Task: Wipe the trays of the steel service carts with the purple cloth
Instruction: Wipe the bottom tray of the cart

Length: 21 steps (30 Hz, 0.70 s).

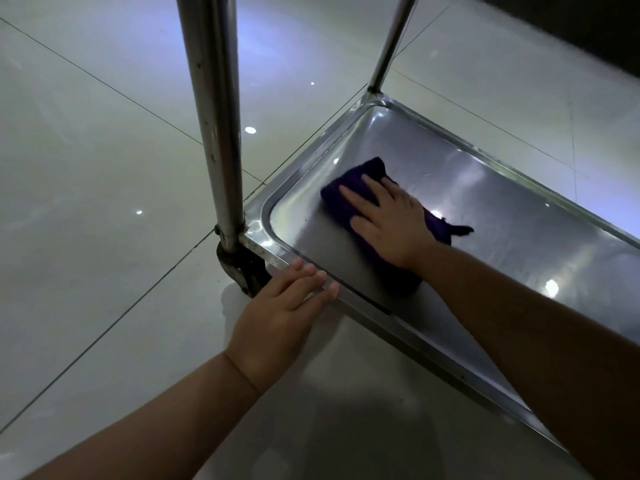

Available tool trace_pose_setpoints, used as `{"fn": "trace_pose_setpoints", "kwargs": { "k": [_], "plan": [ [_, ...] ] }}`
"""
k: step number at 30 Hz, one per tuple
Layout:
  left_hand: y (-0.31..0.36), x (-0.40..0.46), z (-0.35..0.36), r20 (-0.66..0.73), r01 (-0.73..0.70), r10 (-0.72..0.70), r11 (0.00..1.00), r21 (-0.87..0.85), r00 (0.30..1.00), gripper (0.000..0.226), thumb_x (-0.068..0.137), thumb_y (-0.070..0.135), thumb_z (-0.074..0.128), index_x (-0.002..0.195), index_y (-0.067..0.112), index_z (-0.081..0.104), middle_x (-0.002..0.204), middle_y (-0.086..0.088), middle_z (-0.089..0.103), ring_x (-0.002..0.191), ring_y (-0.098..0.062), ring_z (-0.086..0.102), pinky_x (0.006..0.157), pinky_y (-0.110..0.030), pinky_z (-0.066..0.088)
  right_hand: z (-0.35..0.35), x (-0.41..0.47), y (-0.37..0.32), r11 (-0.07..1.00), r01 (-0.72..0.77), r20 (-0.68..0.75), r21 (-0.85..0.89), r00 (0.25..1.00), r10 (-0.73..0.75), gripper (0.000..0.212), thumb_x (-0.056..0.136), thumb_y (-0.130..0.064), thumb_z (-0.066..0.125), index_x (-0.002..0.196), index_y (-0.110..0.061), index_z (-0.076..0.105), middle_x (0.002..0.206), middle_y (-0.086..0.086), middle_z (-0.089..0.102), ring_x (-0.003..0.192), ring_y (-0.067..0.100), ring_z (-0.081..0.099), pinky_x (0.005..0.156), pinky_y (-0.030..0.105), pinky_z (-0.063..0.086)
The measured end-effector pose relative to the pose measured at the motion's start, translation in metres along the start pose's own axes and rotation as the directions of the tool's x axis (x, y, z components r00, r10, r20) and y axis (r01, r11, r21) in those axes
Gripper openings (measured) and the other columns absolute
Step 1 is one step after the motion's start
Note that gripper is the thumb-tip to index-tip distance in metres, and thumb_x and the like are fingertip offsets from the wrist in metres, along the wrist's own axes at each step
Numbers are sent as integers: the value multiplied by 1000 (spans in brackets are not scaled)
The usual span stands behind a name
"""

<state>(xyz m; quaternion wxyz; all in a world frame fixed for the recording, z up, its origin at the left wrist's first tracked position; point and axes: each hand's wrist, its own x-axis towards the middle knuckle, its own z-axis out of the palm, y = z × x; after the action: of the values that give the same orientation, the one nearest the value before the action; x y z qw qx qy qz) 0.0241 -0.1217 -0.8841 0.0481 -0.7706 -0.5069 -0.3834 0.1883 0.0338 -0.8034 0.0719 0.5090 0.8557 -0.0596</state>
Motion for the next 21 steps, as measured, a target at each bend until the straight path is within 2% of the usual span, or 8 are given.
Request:
{"fn": "trace_pose_setpoints", "kwargs": {
  "k": [3,6,8,11,15,17,21],
  "plan": [
    [2,0,2,-14,-7,7,1000,16,1000,29,96,10,45,113,5,68,111,-14,68,117,-22,49,112,-34,30,-7,48,-18,994,-97,38,57,995,95,53,100,-50,22,149,-49,3,162,-3,-5,148,26,-8,116,51,1],
    [0,-2,5,-15,-4,5,999,36,1000,31,99,11,42,112,5,69,110,-14,68,117,-22,49,114,-33,28,-11,65,-34,985,-131,66,114,990,124,53,101,-45,23,150,-48,3,162,-1,-8,148,28,-10,115,55,0],
    [-2,-3,7,-23,-6,7,999,41,1000,30,100,11,42,113,5,69,110,-14,68,117,-23,50,113,-34,29,-11,59,-37,992,-77,41,98,996,74,52,101,-42,26,150,-48,7,162,-3,-5,148,26,-9,114,55,1],
    [0,-1,5,-22,-15,16,999,47,1000,34,102,12,36,114,6,68,109,-15,68,116,-24,50,113,-34,29,-5,39,-45,992,103,3,74,995,-103,51,102,-37,31,148,-50,15,162,-6,0,148,22,-7,116,52,2],
    [0,-1,-1,67,-46,39,994,100,997,41,103,11,28,117,7,66,111,-16,67,116,-25,47,114,-32,22,2,4,-53,947,305,-12,101,952,-306,49,102,-31,37,144,-51,26,161,-12,5,148,14,-7,115,42,-2],
    [0,-2,-3,90,-63,50,988,140,995,37,95,7,37,118,8,66,112,-17,66,117,-27,44,112,-33,26,2,-13,-47,933,332,1,139,942,-336,48,102,-28,38,144,-49,29,161,-12,7,147,11,-7,115,37,-3],
    [8,0,-8,121,-68,45,979,194,992,43,77,1,58,118,9,66,113,-20,65,116,-33,42,90,-38,43,9,-47,-25,927,328,7,185,942,-335,47,102,-27,39,143,-48,30,161,-13,9,147,8,-6,115,35,-5]
  ]
}}
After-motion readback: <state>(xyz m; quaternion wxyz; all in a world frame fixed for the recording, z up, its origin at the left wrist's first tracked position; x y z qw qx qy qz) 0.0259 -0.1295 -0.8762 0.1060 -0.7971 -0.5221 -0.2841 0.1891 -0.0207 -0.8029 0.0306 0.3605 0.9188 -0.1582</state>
